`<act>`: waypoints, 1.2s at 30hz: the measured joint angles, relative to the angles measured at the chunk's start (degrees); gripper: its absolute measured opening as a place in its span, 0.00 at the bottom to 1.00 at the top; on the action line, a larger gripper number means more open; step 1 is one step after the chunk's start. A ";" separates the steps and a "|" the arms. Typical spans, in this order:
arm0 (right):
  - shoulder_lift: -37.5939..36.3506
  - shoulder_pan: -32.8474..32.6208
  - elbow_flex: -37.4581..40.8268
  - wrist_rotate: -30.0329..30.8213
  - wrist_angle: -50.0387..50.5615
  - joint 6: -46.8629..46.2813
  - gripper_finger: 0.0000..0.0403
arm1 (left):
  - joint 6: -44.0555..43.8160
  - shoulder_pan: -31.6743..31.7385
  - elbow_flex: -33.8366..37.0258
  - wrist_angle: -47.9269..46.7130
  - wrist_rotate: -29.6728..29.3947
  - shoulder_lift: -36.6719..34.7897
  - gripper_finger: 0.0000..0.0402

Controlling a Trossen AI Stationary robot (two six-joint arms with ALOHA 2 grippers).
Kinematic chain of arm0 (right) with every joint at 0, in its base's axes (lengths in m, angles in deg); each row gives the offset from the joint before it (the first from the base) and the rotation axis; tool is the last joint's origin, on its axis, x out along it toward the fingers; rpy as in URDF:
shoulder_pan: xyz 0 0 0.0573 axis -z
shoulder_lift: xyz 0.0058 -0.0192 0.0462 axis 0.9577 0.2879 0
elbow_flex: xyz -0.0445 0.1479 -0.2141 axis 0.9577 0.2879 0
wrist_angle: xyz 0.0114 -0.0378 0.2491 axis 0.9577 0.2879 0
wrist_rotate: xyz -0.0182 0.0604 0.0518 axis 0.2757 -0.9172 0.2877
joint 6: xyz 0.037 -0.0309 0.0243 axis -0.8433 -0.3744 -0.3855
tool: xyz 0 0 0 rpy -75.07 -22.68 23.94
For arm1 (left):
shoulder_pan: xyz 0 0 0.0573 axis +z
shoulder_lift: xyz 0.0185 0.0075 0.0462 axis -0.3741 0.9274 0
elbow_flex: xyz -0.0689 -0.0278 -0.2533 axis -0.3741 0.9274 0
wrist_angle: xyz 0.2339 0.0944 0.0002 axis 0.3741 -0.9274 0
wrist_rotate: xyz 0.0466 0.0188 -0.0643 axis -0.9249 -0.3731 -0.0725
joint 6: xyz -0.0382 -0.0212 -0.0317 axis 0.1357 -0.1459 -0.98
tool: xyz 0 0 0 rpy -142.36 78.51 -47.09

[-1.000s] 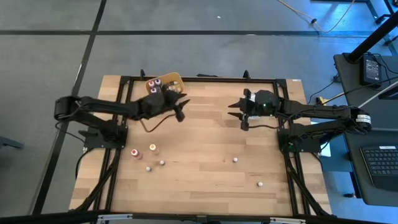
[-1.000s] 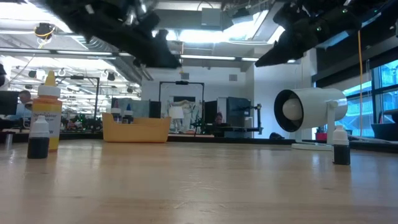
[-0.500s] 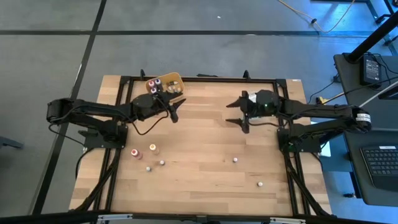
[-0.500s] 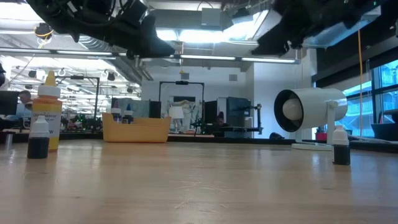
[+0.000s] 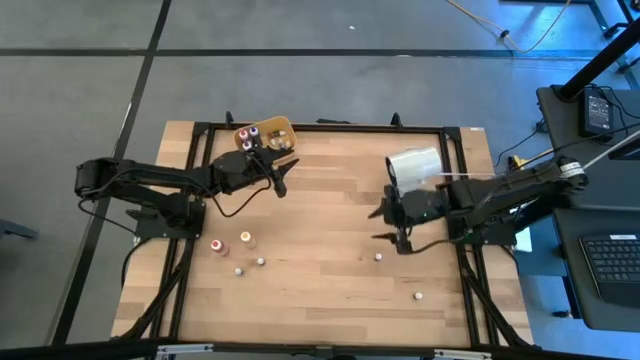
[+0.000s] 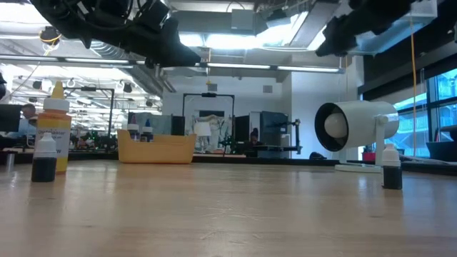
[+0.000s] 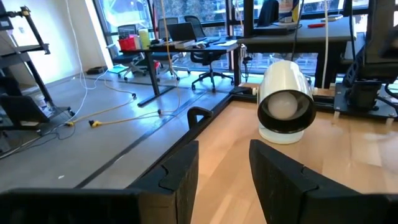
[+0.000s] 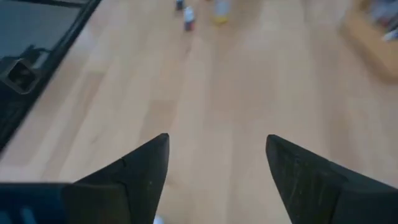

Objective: Pick & Place food coloring
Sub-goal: Put the small purple food coloring bottle into the yellow bin

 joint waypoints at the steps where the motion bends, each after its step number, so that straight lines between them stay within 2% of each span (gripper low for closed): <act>1: 0.83 -1.00 0.00 0.00 0.42 -1.37 0.65 | 0.00 0.00 0.00 0.00 0.08 0.00 0.34; 12: 15.07 -7.53 -0.02 -0.42 8.29 -8.27 0.60 | 0.02 0.02 0.00 2.11 0.19 0.04 0.34; 17: 19.44 -10.11 -0.02 -0.47 8.31 -8.84 0.55 | 0.03 0.02 0.00 5.54 0.21 0.04 0.33; 23: 21.93 -10.33 -0.02 0.07 7.48 -7.40 0.49 | 3.50 0.02 0.00 6.81 0.20 0.04 0.34; 36: 23.66 -10.35 0.00 0.41 5.38 -5.71 0.37 | 4.04 0.02 0.00 7.01 0.21 0.04 0.34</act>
